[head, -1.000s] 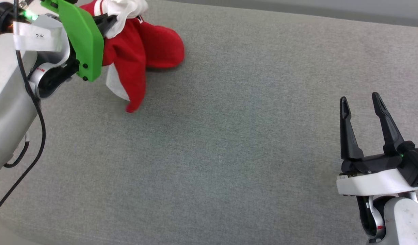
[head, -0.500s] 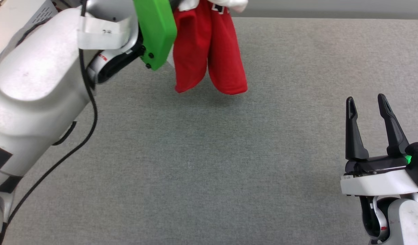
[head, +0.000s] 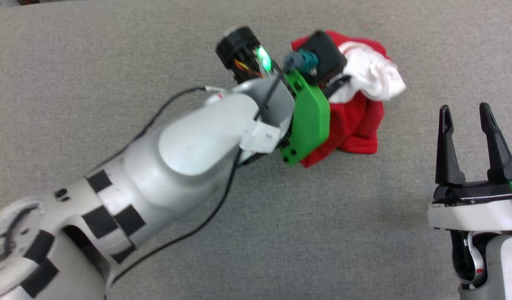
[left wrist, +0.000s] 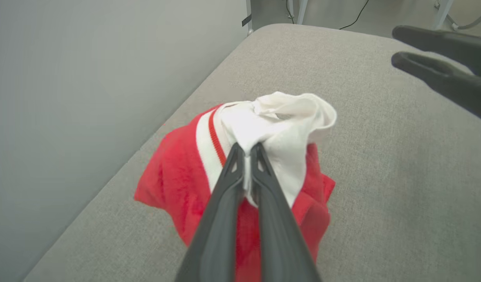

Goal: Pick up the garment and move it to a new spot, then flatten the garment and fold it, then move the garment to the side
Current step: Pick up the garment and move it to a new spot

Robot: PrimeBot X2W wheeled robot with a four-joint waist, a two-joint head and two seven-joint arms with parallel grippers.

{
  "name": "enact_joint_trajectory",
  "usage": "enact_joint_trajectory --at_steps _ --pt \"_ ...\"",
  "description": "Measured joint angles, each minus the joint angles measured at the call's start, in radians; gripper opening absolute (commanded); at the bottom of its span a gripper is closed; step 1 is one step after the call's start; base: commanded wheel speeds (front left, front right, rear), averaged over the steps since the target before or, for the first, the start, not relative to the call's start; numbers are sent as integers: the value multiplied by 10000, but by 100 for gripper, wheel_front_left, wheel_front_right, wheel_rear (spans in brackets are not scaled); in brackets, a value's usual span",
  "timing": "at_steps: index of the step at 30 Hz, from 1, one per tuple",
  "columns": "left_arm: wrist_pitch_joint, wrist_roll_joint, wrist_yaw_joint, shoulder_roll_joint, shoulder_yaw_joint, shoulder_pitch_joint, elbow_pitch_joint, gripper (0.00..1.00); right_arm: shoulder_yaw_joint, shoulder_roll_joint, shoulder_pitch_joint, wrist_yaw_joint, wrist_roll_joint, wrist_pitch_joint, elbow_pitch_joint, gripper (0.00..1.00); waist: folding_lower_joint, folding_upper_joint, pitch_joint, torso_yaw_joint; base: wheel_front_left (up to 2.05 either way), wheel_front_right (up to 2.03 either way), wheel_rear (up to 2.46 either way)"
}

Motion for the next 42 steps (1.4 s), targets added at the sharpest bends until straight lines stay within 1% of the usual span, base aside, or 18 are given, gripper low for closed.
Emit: enact_joint_trajectory --at_steps 3,6,8,9,12,15,16,17,22,25,27,29,31,35,37,40,42 --pt "-102 0 0 -591 -291 666 370 0 -84 0 -80 0 0 0 -21 100 0 0 177 -67 0 0 0" --pt "-102 65 0 -1024 -397 1225 545 0 -138 0 -86 0 0 0 -31 100 0 0 300 -94 0 0 0" --pt "98 226 0 -1256 -399 1612 516 0 -146 2 -93 0 0 0 -29 100 0 0 348 -94 0 0 0" --pt "332 487 0 -1356 -399 1876 443 0 -150 0 -98 0 0 0 -21 100 0 0 363 -93 0 0 0" --pt "606 727 0 -1534 -433 2544 362 0 -155 0 -129 0 0 0 2 100 0 0 364 -89 0 0 0" --pt "564 865 0 -1580 -443 2826 384 0 -161 0 -129 0 0 0 44 100 0 0 320 -73 0 0 0" --pt "360 951 0 -1590 -443 2831 437 15 -174 0 -128 0 0 0 71 100 0 0 283 -59 0 0 0" --pt "75 951 0 -1607 -439 2828 497 100 -190 0 -128 0 0 0 94 100 0 0 236 -39 0 0 0" --pt "-1662 886 0 -1735 -424 2750 899 100 -251 0 -19 0 -4 0 263 100 0 0 -117 75 0 0 0" --pt "-2778 886 23 -1824 -33 2691 1126 100 -278 0 154 0 -17 0 326 100 0 0 -423 159 0 0 0" --pt "-3377 951 355 -1831 276 2671 1185 100 -286 0 312 0 -19 0 347 100 0 0 -668 227 0 0 0" --pt "-3653 1078 719 -1779 570 2676 1189 100 -270 2 437 0 -23 0 370 100 0 0 -895 289 0 0 0" --pt "-3820 1149 1070 -1593 951 2695 1064 100 -267 0 553 0 -31 0 387 100 0 0 -1117 350 0 0 0" --pt "-3910 1363 1896 -895 2002 3093 424 100 -284 2 791 0 -33 0 401 100 0 0 -1559 487 0 0 0" --pt "-3912 1707 2284 -468 2744 3530 -88 100 -343 0 912 0 -35 0 397 100 0 0 -1751 577 0 0 0" --pt "-3912 2144 2811 71 3670 4350 -686 100 -380 0 1072 0 -63 0 395 100 0 -1 -1967 722 0 0 0" --pt "-3912 2334 3037 288 4307 4978 -1066 100 -389 2 1178 0 -86 0 395 100 0 0 -2090 819 0 0 0"
